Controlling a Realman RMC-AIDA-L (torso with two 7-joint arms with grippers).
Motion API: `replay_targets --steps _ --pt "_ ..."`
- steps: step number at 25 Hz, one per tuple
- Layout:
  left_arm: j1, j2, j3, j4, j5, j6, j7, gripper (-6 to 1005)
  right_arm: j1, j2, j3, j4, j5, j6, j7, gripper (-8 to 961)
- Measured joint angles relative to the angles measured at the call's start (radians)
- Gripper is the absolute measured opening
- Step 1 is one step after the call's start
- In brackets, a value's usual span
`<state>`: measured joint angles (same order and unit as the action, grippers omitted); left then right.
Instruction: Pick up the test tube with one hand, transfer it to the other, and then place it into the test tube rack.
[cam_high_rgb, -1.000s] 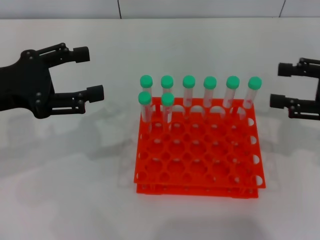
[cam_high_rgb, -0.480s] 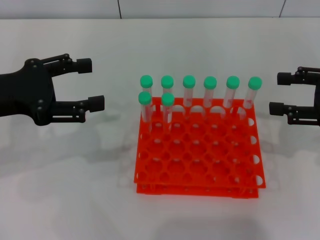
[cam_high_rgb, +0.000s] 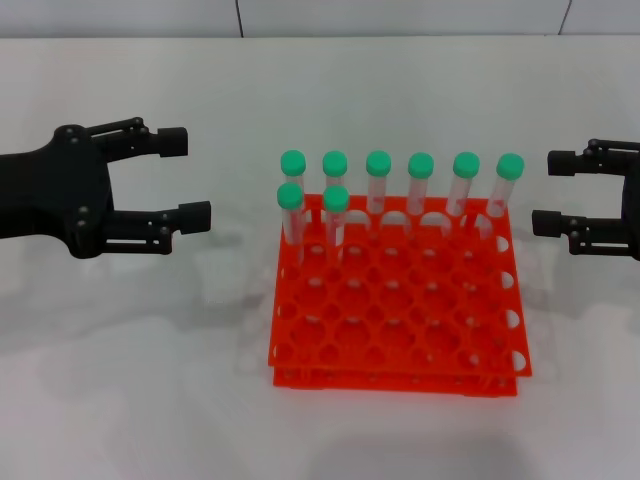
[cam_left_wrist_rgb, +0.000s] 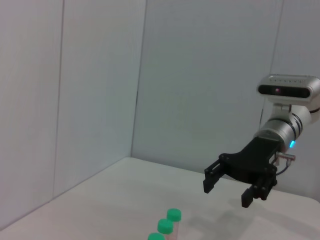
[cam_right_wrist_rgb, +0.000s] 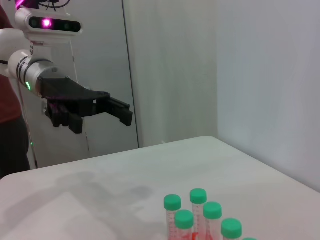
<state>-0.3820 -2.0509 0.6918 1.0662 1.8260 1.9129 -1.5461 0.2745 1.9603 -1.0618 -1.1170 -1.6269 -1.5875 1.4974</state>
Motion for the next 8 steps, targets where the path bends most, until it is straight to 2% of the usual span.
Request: replay_targets --steps 8 --pt "-0.003 0.0 0.005 0.0 0.0 -0.001 -0.005 886 0.0 0.0 0.0 -0.007 -0.002 -0.002 0.007 707"
